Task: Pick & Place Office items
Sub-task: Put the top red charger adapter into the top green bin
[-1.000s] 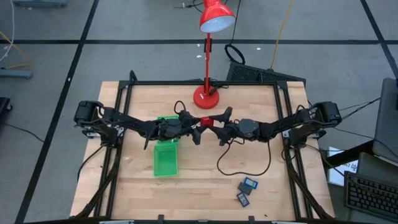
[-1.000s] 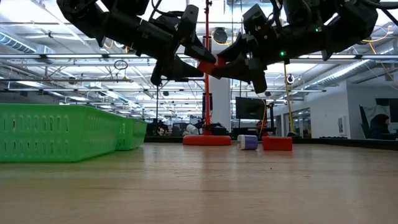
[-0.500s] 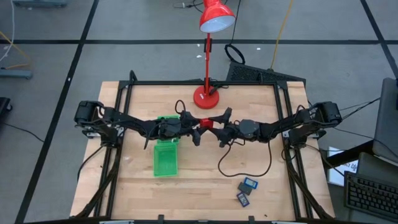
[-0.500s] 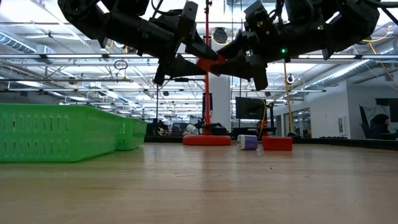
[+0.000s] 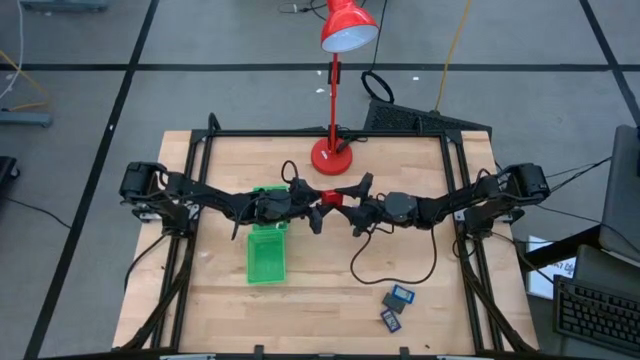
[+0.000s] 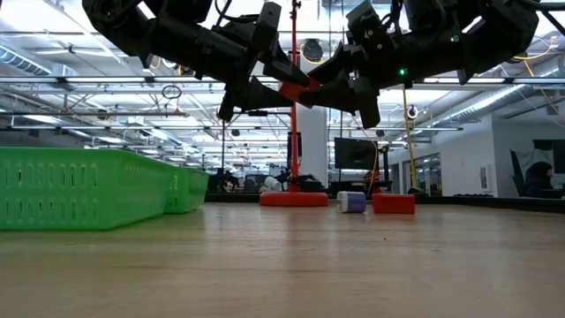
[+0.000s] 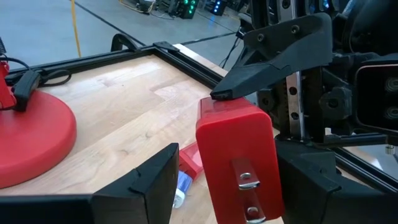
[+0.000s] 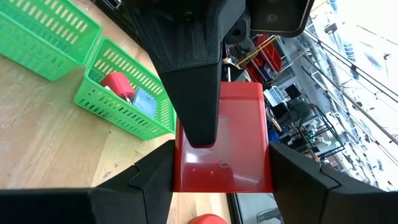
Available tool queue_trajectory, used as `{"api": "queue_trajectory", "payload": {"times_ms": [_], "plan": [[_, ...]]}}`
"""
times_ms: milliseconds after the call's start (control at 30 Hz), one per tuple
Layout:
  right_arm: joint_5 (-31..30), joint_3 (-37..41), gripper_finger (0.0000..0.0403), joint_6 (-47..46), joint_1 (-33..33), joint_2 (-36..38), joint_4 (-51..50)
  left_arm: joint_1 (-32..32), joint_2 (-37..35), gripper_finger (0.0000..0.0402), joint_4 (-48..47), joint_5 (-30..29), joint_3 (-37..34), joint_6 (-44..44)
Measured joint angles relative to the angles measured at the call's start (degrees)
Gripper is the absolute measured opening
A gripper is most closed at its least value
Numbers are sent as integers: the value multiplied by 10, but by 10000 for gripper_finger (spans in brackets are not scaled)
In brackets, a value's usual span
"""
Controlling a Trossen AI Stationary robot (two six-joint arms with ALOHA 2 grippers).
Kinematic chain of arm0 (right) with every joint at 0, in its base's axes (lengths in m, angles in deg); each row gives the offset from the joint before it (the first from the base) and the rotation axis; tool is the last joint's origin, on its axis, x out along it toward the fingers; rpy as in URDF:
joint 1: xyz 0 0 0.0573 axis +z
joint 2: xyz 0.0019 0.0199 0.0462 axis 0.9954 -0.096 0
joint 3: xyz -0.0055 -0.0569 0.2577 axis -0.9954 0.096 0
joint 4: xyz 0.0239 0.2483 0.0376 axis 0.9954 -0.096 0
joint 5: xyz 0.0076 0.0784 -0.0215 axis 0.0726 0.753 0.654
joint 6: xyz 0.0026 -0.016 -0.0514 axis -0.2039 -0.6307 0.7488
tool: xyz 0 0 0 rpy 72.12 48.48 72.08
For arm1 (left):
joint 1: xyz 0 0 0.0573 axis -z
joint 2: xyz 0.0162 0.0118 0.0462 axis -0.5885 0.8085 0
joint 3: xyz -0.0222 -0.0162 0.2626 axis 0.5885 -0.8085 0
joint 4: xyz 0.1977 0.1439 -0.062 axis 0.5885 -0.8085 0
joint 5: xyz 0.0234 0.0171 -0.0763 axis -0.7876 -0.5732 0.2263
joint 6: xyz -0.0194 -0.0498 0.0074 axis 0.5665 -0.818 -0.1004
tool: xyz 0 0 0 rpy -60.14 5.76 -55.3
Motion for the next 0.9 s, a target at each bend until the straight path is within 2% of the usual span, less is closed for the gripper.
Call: {"api": "queue_trajectory", "payload": {"times_ms": [100, 300, 433, 567, 700, 833, 900], "plan": [[0, 0, 212, -1, 0, 0, 0, 0, 0, 204, 2, 1, 0, -4], [-4, 0, 212, 4, -1, 0, 0, 1, 0, 128, 5, 8, 0, -16], [-5, 0, 212, -1, -1, 0, 0, 1, 0, 126, 6, 10, 0, -14], [-6, 0, 216, -49, -1, 0, -1, 0, 0, 126, 18, 10, -1, 0], [-8, -2, 235, -127, -1, 2, 4, 0, -17, 125, 7, 0, -1, 29], [-8, -2, 258, -158, 0, 21, -33, 1, -48, 122, -35, -11, -2, 40], [-10, -1, 267, -175, 0, 39, -58, 6, -68, 122, -61, -37, -2, 47]]}}
